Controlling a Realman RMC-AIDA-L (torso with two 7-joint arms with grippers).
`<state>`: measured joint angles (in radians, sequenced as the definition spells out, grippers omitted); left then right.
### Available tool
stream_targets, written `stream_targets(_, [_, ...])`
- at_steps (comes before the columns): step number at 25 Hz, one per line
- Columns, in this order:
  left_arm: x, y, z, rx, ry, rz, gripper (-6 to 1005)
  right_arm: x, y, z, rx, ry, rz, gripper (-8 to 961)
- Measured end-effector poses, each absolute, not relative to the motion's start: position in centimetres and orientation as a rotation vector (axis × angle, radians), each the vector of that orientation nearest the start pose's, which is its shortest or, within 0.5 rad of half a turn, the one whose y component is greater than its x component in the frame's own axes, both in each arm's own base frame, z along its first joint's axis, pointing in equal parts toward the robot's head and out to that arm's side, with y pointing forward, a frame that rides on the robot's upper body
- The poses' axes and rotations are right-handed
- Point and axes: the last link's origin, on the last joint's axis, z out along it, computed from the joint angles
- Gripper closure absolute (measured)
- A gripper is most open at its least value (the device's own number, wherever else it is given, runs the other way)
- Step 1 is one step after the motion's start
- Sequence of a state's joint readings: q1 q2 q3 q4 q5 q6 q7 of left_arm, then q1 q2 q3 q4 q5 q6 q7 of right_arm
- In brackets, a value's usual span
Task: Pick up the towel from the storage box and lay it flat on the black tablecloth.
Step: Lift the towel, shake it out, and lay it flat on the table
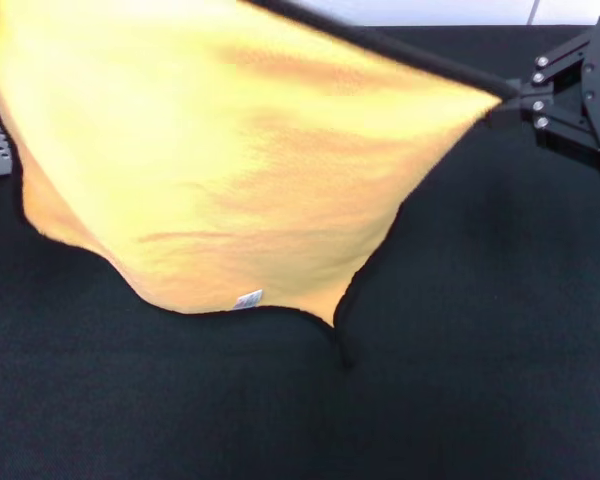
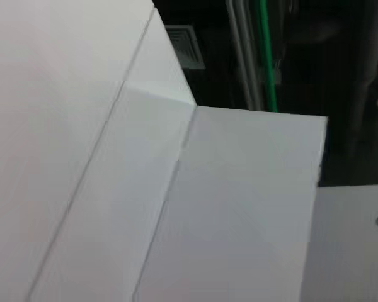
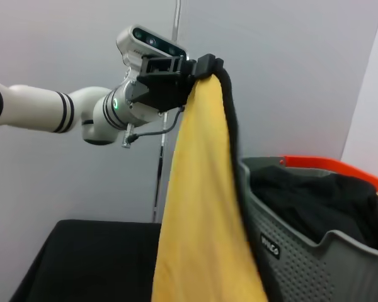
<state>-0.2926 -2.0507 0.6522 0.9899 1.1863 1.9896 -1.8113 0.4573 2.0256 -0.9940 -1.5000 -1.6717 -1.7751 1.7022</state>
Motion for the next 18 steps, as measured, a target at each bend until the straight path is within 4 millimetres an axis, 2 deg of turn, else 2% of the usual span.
stream_targets(2, [-21.9, 26.1, 13.3, -2.371, -0.436, -1.72, 971, 12.1, 31.1, 9.5, -2.859, -0.187, 0.676, 942])
stream_targets(10, [-21.3, 24.7, 10.7, -2.443, -0.415, -1.765, 972, 11.7, 30.5, 9.2, -2.883, -0.185, 0.733, 941])
stream_targets(18, [-21.4, 22.7, 9.2, -2.485, -0.475, -1.818, 972, 10.3, 28.5, 8.8, -2.968, -0.18, 0.792, 942])
